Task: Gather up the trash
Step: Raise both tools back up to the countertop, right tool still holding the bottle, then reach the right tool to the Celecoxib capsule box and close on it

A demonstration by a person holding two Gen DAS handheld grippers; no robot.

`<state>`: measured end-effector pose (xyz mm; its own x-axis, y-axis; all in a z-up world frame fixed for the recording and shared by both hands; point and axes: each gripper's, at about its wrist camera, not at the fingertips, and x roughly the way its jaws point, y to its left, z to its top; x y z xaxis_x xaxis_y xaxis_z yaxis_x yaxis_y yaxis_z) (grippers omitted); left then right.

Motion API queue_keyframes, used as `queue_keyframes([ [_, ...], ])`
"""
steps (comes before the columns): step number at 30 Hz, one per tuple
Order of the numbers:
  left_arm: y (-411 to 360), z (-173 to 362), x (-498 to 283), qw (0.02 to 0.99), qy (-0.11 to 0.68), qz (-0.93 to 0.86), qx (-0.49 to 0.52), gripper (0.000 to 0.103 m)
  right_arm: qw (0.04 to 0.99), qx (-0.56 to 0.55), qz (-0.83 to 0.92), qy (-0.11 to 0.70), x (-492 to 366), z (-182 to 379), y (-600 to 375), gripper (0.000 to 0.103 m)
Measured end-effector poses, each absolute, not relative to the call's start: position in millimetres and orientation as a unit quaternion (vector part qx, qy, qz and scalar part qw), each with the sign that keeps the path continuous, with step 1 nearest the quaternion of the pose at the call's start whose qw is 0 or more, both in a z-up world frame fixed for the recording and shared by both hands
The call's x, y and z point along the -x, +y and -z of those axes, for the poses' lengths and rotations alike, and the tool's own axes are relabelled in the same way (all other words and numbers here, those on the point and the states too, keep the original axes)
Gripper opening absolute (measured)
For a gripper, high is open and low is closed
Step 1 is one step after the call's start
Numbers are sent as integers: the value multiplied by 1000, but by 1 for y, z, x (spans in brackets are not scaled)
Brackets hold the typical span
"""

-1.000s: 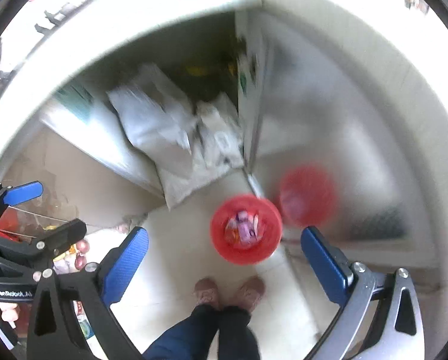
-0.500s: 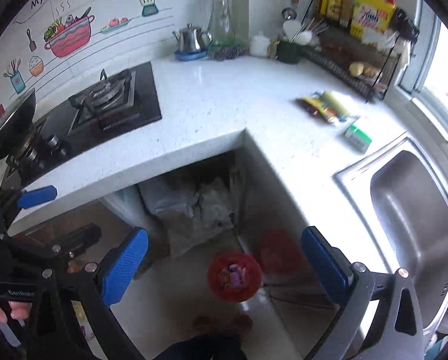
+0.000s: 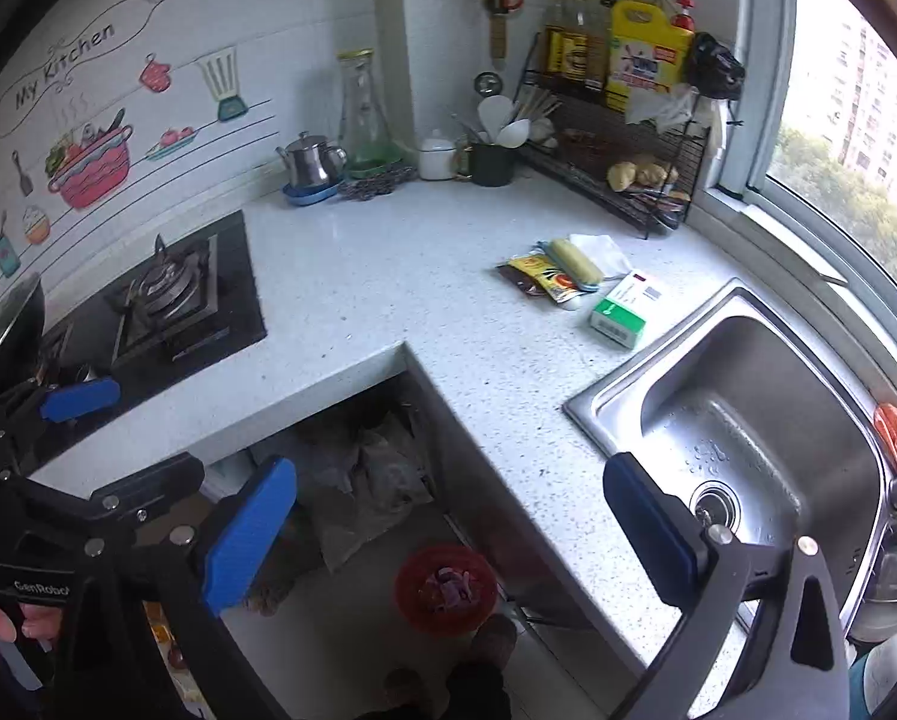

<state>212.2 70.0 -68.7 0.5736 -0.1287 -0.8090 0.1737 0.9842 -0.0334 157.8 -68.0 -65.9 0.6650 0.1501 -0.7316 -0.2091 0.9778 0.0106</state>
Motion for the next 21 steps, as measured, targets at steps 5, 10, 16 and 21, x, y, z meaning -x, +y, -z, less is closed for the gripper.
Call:
queue_keyframes([
  [5,49,66,-240,886,449,110,-45,103,916,23,-78,393,-168,62,-87,102],
  [10,31,67,-272,882,450,127,-58,103,917,14,-63,394,-190,61,-107,102],
  [16,8,70,-323,876,458,139,-68,103,914,5,-56,401,-227,63,-125,102],
  [21,-12,76,-368,869,468,142,-70,103,908,-8,-51,415,-264,66,-146,102],
])
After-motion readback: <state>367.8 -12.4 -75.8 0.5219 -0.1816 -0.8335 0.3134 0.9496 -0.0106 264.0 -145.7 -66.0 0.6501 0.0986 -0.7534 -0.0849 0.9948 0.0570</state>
